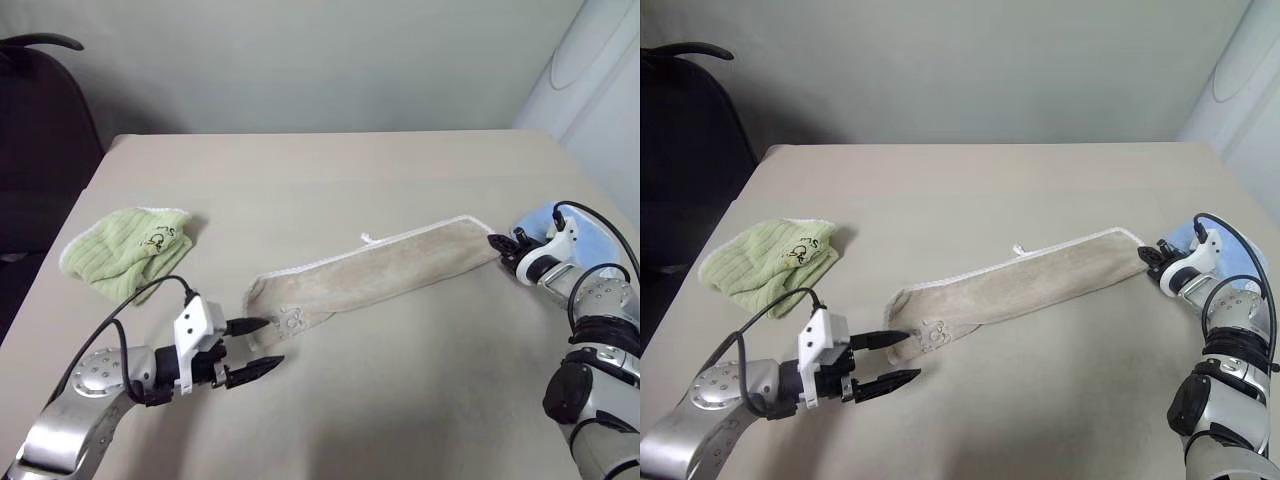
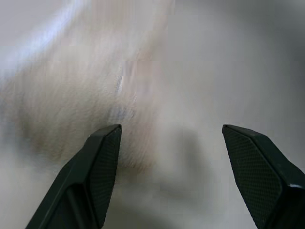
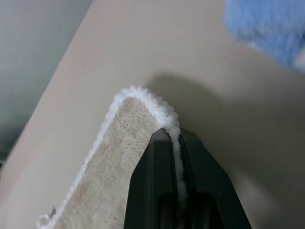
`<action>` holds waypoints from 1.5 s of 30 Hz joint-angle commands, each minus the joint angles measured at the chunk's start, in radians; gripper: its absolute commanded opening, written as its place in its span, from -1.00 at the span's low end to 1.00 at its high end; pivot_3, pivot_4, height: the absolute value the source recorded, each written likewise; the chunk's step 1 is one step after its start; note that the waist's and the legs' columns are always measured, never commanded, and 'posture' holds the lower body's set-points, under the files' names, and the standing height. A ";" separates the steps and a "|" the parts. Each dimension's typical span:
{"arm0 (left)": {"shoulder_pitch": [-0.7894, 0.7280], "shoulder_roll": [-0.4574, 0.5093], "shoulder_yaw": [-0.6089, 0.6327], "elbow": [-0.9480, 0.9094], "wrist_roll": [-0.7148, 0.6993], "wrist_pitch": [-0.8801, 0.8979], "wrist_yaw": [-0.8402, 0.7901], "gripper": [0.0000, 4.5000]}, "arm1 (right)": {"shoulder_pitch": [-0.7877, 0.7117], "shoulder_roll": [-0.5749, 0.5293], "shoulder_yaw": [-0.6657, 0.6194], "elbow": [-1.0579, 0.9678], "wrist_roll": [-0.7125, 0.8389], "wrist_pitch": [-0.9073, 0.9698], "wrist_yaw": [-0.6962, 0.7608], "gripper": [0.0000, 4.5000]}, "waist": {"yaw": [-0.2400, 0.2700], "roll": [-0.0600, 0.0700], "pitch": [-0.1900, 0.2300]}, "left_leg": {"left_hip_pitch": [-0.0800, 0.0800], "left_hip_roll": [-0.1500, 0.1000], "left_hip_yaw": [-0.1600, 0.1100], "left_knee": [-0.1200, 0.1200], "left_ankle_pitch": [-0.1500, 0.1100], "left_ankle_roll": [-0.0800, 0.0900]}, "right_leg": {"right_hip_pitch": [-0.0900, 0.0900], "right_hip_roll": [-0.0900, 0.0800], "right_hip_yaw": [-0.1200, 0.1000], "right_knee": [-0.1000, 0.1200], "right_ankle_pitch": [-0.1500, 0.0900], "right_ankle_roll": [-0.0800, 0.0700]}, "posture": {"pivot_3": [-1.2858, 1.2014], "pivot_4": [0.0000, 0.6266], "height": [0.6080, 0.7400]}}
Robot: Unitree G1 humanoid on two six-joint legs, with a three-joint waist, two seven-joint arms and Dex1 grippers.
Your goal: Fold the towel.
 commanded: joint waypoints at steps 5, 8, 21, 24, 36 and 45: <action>-0.117 -0.080 0.110 -0.095 -0.288 0.133 0.155 0.63 | 0.018 -0.039 0.174 -0.248 -0.070 -0.081 0.146 -0.99 | -0.002 0.004 0.001 | 0.000 0.000 0.000 0.000 0.001 -0.001 | 0.000 0.000 0.000 0.000 0.000 0.000 | 0.03 -0.52 1.00; -0.163 -0.120 0.104 -0.061 -0.276 0.152 0.246 0.63 | 0.057 -0.067 0.286 -0.402 -0.118 -0.141 0.232 -0.99 | -0.002 0.004 0.001 | 0.000 0.000 0.000 0.001 0.001 -0.001 | 0.000 0.000 0.000 0.000 0.000 0.000 | 0.03 -0.52 1.00; -0.204 -0.189 0.104 -0.040 -0.290 0.162 0.337 0.63 | 0.256 -0.144 0.869 -0.794 -0.550 -0.494 0.427 -0.99 | -0.004 0.004 0.001 | 0.000 0.000 0.000 0.002 0.002 -0.002 | 0.000 0.000 0.000 0.000 0.000 0.001 | 0.03 -0.52 1.00; -0.194 -0.195 0.098 -0.048 -0.285 0.162 0.345 0.63 | 0.265 -0.107 0.895 -0.783 -0.563 -0.505 0.442 -0.99 | -0.004 0.004 0.001 | 0.000 0.000 0.001 0.002 0.002 -0.003 | 0.000 0.000 0.000 0.000 0.000 0.001 | 0.03 -0.52 1.00; -0.092 -0.213 0.095 -0.075 -0.264 0.157 0.371 0.63 | 0.277 -0.057 0.667 -0.852 -0.302 -0.363 0.528 0.58 | 0.000 0.003 0.001 | 0.000 0.000 0.001 0.001 0.008 -0.013 | 0.000 0.001 0.000 -0.001 0.000 0.001 | 0.03 -0.52 1.00; -0.045 -0.233 0.186 -0.035 -0.347 0.211 0.439 0.63 | 0.220 -0.040 0.617 -0.649 -0.293 -0.343 0.516 -0.21 | 0.001 0.001 0.000 | 0.001 0.000 0.002 0.001 0.008 -0.014 | 0.001 0.001 0.001 -0.001 -0.001 0.002 | 0.03 -0.52 1.00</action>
